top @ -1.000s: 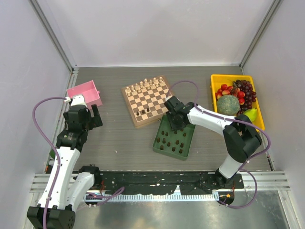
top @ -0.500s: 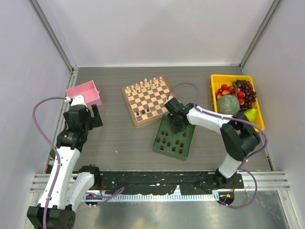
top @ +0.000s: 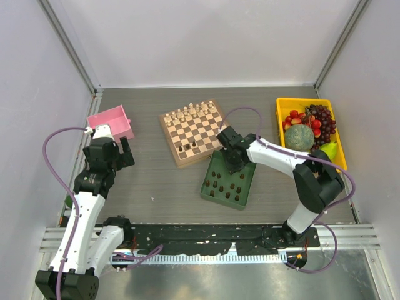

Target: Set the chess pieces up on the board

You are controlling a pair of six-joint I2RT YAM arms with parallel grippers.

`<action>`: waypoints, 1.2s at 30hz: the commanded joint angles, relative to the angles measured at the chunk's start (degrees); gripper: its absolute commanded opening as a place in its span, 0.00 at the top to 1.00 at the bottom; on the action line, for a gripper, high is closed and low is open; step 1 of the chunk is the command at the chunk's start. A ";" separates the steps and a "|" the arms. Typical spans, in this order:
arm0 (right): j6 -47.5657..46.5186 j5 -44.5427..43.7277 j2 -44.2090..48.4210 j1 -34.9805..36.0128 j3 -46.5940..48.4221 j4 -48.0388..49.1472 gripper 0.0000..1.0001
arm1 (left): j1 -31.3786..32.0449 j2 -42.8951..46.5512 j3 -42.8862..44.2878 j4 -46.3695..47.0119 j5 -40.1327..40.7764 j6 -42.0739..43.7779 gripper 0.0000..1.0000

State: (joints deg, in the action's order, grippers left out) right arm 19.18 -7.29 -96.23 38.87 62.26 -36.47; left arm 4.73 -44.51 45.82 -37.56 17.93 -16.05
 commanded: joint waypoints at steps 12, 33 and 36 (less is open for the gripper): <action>-3.89 2.10 -2.38 -0.03 25.44 -4.31 0.83 | -0.34 0.48 0.67 1.35 -0.18 0.50 0.01; -4.77 2.10 -29.02 0.15 50.33 -7.83 0.82 | -0.34 0.65 0.67 1.26 -0.44 0.50 0.01; -4.94 2.19 -30.16 0.15 51.29 -7.74 0.82 | -0.34 0.57 0.67 1.35 -0.44 0.50 0.01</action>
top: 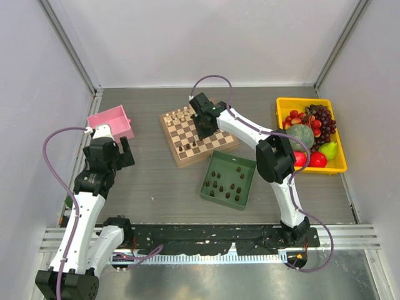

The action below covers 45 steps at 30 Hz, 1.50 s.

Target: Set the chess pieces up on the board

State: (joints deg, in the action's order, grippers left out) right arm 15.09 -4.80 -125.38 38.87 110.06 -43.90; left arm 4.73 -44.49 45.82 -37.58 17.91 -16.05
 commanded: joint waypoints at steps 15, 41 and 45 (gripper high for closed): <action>-1.21 1.02 -2.41 0.50 4.02 -1.19 0.80 | -0.42 0.46 0.67 1.46 -0.77 0.50 0.01; -1.91 -3.46 8.65 0.06 1.31 -2.51 0.59 | -0.43 0.54 0.58 1.29 -0.77 0.58 0.01; -0.95 -4.08 17.26 -0.90 -8.70 0.74 0.58 | -0.43 0.46 0.67 1.28 -0.51 0.50 0.01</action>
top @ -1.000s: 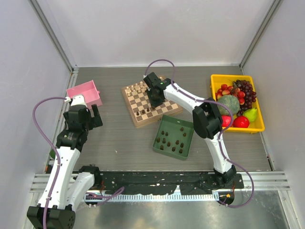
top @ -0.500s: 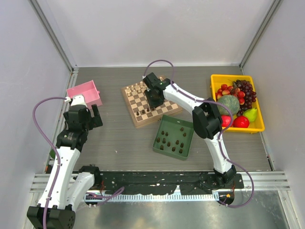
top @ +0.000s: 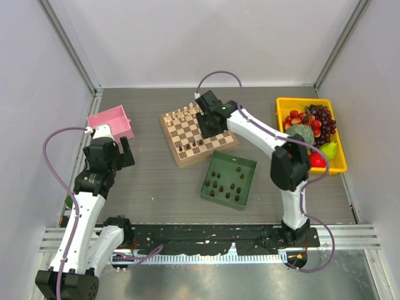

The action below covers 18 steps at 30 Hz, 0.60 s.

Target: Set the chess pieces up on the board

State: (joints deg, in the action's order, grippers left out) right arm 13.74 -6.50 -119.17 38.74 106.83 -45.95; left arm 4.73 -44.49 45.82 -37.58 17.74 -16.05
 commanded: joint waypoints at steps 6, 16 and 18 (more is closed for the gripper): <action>1.90 -2.73 24.14 -1.48 -20.76 6.14 0.58 | -0.34 0.19 0.58 1.37 -0.33 0.41 0.01; 7.62 -2.64 38.74 -1.48 -41.68 8.07 0.58 | -0.34 -0.07 0.58 1.20 0.02 0.32 0.01; 8.32 -2.55 40.50 -1.48 -43.45 8.25 0.58 | -0.43 0.11 0.58 1.02 0.02 0.23 0.01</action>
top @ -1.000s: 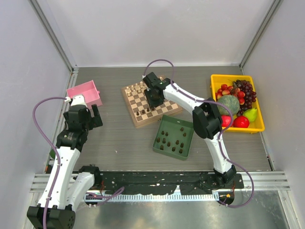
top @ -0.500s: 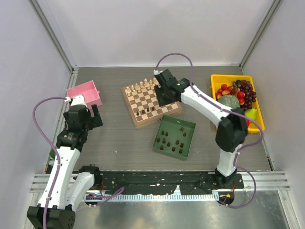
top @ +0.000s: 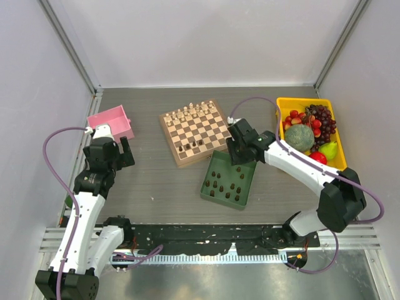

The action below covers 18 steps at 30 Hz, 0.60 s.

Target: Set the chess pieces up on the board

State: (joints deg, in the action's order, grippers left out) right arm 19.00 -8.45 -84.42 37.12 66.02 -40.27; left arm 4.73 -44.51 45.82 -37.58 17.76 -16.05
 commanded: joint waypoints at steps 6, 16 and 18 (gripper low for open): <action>4.55 0.27 7.34 0.23 -4.49 1.95 0.59 | -0.43 0.92 0.41 1.63 -0.18 0.23 0.01; 5.78 -1.57 3.83 0.76 -7.04 1.42 0.63 | -0.43 0.48 0.58 1.37 -0.36 0.23 0.01; 5.52 -1.75 2.42 0.76 -7.39 2.13 0.63 | -0.43 0.57 0.41 1.37 -0.27 0.23 0.01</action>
State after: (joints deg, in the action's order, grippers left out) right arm 23.46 -8.36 -80.12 37.56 59.44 -39.62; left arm 4.73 -44.49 45.82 -37.58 17.74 -16.05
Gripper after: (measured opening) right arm 0.374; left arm 0.991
